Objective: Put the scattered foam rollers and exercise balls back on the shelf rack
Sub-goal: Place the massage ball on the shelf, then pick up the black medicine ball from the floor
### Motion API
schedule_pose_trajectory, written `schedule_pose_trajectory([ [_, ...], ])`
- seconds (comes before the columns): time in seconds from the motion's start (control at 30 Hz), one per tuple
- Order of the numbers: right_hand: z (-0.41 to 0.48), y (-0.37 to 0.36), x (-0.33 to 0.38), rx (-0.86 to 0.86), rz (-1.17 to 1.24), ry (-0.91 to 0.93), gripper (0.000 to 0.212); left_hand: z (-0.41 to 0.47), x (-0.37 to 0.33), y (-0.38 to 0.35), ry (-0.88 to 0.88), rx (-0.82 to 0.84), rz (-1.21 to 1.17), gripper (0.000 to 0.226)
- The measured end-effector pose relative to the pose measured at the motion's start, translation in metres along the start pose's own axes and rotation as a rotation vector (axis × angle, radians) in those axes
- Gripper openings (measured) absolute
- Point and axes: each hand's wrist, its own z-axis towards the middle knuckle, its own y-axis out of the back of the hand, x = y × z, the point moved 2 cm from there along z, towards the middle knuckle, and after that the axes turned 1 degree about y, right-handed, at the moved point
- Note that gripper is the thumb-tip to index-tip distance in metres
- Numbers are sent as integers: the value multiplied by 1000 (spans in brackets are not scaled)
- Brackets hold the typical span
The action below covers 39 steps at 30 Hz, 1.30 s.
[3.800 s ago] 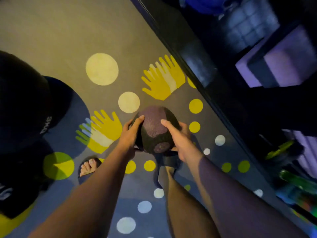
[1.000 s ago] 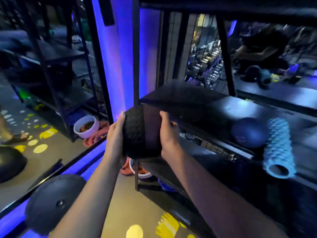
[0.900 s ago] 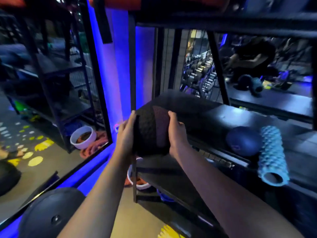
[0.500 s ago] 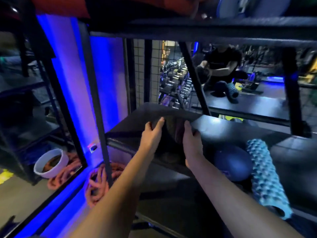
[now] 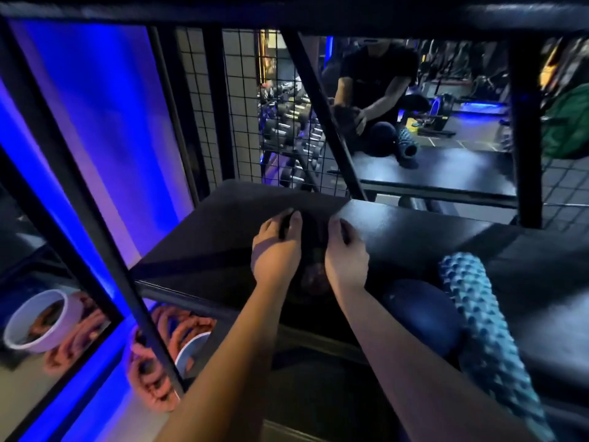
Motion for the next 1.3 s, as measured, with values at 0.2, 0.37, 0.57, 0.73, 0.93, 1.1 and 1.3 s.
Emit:
schedule_pose_trajectory([
  [0.2, -11, -6, -12, -94, 59, 14, 52, -9, 6, 6, -14, 22, -77, 37],
  [0.37, -12, -10, -4, -68, -83, 79, 56, -4, -1, 17, 3, 166, 44, 52],
  [0.57, -26, 13, 31, -167, -513, 274, 55, -37, -20, 68, -104, -57, 52, 50],
  [0.73, -120, 1, 47, -339, -321, 916, 44, -129, 63, 162, -155, -229, -99, 33],
  [0.93, -389, -108, -44, 257, -240, 1060, 39, -308, 271, 321, 385, -160, 132, 19],
  [1.1, -617, -142, -175, 1126, -739, 723, 45, -550, 431, 461, 955, -273, 126, 31],
  [1.3, -755, -124, -298, 1478, -1067, 387, 59, -759, 498, 502, 1299, -529, -191, 31],
])
